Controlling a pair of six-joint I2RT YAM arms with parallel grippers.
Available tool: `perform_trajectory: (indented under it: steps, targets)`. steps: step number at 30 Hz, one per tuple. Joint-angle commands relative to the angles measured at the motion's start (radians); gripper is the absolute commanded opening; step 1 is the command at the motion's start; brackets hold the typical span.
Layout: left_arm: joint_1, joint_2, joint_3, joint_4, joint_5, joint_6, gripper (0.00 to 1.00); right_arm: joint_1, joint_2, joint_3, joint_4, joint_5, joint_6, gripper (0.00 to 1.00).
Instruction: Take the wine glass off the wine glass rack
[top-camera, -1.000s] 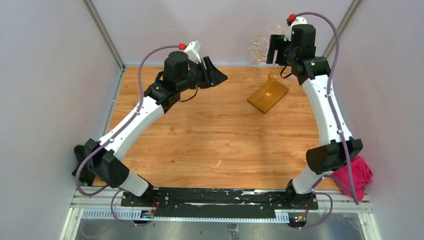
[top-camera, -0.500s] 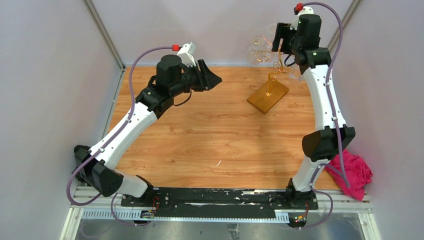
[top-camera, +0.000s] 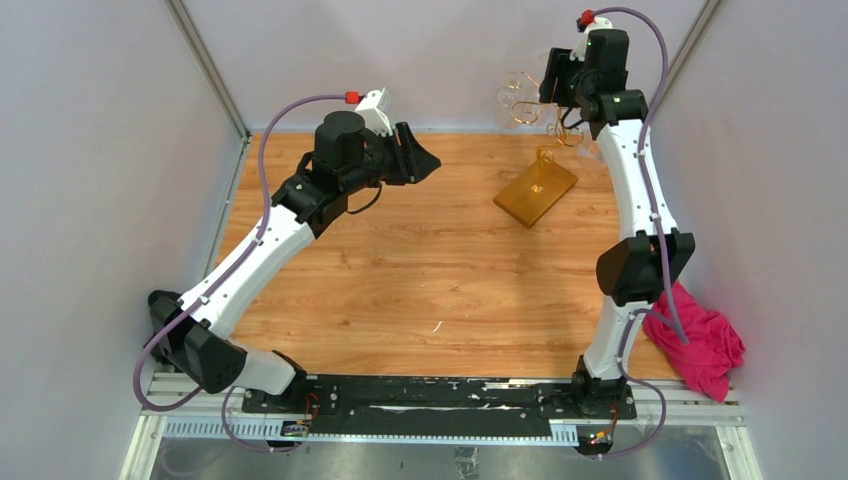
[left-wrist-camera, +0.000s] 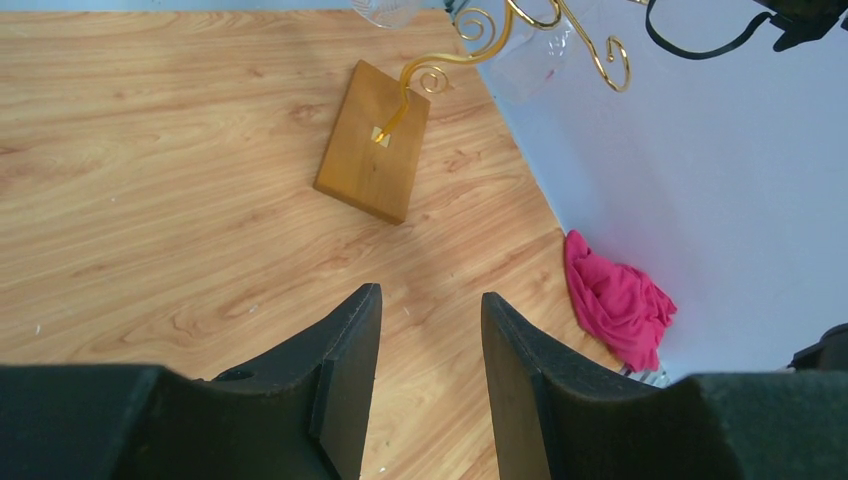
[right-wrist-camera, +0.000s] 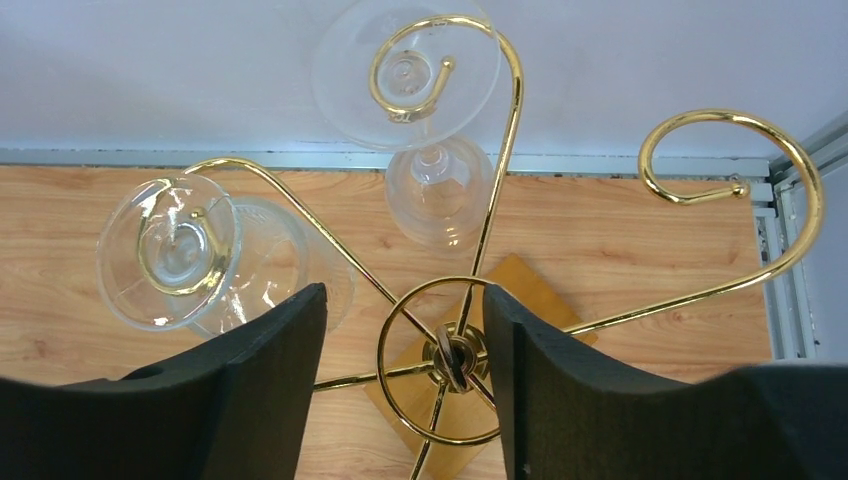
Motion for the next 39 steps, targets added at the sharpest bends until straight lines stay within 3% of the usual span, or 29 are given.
perform_trajectory:
  steps: [1, 15, 22, 25, 39]
  targets:
    - [-0.006, -0.005, -0.014, -0.008, -0.015, 0.027, 0.46, -0.023, 0.003, 0.031, 0.008, -0.001, 0.005, 0.59]
    - [-0.006, -0.001, -0.04, 0.021, -0.009, 0.011, 0.46, -0.027, -0.053, -0.053, 0.016, 0.042, -0.017, 0.33]
    - [-0.007, -0.002, -0.055, 0.031, -0.011, 0.003, 0.46, -0.028, -0.073, -0.071, 0.017, 0.048, -0.012, 0.16]
    - [-0.006, -0.004, -0.058, 0.038, -0.009, 0.001, 0.46, -0.027, -0.076, -0.075, 0.017, 0.053, -0.009, 0.01]
    - [-0.006, -0.008, -0.068, 0.041, -0.019, -0.004, 0.45, -0.027, -0.086, -0.056, 0.01, 0.005, 0.018, 0.0]
